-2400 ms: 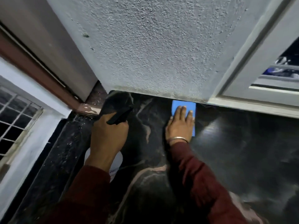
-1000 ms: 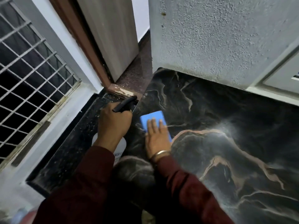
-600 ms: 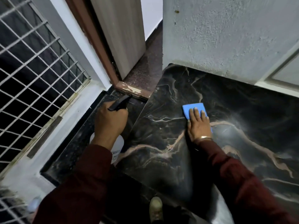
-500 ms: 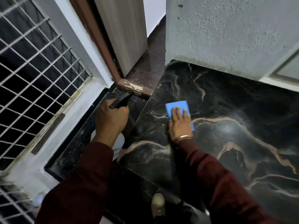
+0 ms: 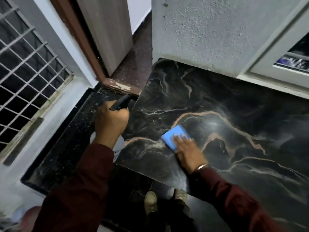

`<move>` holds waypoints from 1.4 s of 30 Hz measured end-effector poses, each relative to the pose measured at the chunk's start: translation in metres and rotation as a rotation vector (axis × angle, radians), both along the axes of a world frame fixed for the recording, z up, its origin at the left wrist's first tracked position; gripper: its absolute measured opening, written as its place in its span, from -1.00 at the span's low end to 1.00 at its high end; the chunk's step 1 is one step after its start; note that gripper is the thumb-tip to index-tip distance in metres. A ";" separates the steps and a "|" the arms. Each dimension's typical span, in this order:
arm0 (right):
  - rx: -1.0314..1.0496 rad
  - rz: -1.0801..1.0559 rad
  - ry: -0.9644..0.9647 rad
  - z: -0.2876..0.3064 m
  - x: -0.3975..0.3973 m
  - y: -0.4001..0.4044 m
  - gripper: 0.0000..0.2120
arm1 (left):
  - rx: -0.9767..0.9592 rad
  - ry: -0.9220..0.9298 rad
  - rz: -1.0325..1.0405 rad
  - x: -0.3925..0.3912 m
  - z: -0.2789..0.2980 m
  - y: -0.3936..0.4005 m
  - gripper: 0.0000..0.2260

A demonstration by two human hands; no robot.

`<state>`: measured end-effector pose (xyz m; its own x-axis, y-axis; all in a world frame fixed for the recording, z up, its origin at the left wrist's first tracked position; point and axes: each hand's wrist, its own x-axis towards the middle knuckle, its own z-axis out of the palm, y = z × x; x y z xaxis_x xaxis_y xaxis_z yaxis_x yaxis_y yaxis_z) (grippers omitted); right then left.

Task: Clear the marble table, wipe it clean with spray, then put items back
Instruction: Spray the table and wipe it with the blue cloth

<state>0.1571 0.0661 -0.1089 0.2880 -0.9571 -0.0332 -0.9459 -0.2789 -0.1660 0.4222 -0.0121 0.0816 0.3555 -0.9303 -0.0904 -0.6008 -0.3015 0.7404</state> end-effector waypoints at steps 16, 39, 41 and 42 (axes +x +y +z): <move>0.012 -0.198 -0.045 -0.001 -0.059 0.019 -0.52 | 0.059 0.021 -0.267 -0.161 -0.006 -0.006 -0.83; 0.028 -0.447 0.051 0.001 -0.252 0.069 -0.47 | -0.011 -0.059 -0.425 -0.334 -0.026 -0.003 -0.82; 0.046 -0.774 0.048 0.001 -0.315 0.091 -0.44 | -0.020 -0.051 -0.442 -0.331 -0.024 0.004 -0.83; 0.056 -0.885 0.011 0.004 -0.330 0.102 -0.41 | -0.025 -0.051 -0.454 -0.329 -0.022 0.008 -0.82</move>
<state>-0.1726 0.1685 -0.1053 -0.5573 -0.8259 -0.0852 -0.8129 0.5636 -0.1466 0.0937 -0.0045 0.0597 -0.0856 -0.9946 -0.0587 -0.7039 0.0187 0.7101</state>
